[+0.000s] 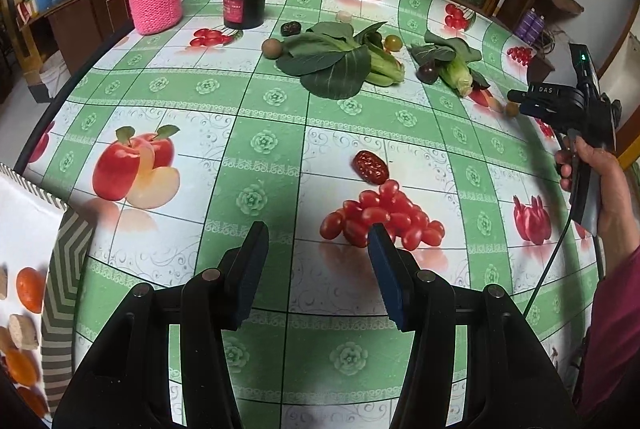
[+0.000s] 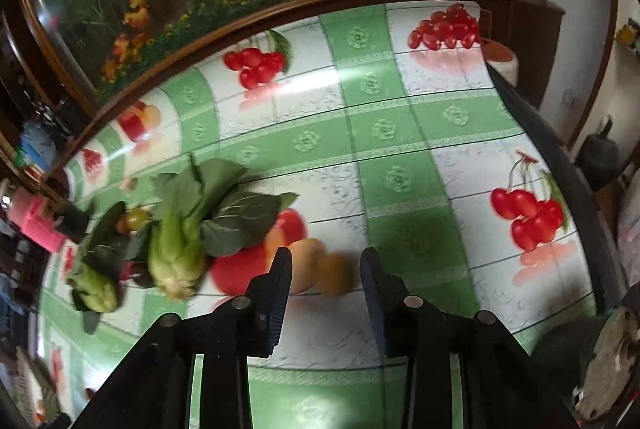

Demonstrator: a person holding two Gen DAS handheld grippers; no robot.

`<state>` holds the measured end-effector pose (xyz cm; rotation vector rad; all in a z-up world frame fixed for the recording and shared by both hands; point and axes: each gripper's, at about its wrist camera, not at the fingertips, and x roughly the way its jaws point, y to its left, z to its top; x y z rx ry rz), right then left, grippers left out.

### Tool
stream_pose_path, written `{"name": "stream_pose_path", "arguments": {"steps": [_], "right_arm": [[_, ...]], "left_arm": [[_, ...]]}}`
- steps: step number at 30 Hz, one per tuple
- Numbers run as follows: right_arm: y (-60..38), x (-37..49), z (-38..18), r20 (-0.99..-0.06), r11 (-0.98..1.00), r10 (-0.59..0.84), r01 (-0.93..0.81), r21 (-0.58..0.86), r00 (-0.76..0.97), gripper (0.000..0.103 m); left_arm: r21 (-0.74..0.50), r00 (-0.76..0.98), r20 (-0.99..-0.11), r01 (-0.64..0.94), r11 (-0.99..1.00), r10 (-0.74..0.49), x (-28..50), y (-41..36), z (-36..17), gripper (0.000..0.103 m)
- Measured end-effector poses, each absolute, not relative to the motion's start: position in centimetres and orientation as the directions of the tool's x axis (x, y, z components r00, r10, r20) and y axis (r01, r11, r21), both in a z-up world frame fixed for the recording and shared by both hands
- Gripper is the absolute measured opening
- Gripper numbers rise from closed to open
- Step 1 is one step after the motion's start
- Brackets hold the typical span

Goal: Organize fruits
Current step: 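Grasp a small brown round fruit beside the bok choy with the right gripper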

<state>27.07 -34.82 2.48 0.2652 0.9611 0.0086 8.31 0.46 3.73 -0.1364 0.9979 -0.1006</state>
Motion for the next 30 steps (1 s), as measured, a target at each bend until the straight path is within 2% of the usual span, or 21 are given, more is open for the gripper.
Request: {"name": "stream_pose_path", "arguments": {"steps": [16, 18, 20, 30], "right_arm": [[-34.0, 26.5, 1.0, -0.79, 0.957, 0.207, 0.049, 0.286, 0.577, 0.034], [-33.6, 26.8, 0.9, -0.787, 0.956, 0.214, 0.041, 0.29, 0.579, 0.032], [-33.3, 26.9, 0.9, -0.791, 0.96, 0.204, 0.041, 0.277, 0.577, 0.024], [-32.0, 22.9, 2.9, -0.736, 0.929, 0.291, 0.003, 0.37, 0.611, 0.023]], "left_arm": [[-0.146, 0.526, -0.84, 0.023, 0.989, -0.136, 9.0, -0.1, 2.8, 0.051], [-0.143, 0.527, -0.84, 0.02, 0.99, -0.132, 9.1, -0.1, 2.8, 0.051], [-0.137, 0.527, -0.84, 0.019, 0.99, -0.127, 9.2, -0.1, 2.8, 0.051], [-0.166, 0.535, -0.828, 0.053, 0.985, -0.168, 12.4, -1.8, 2.9, 0.051]]}}
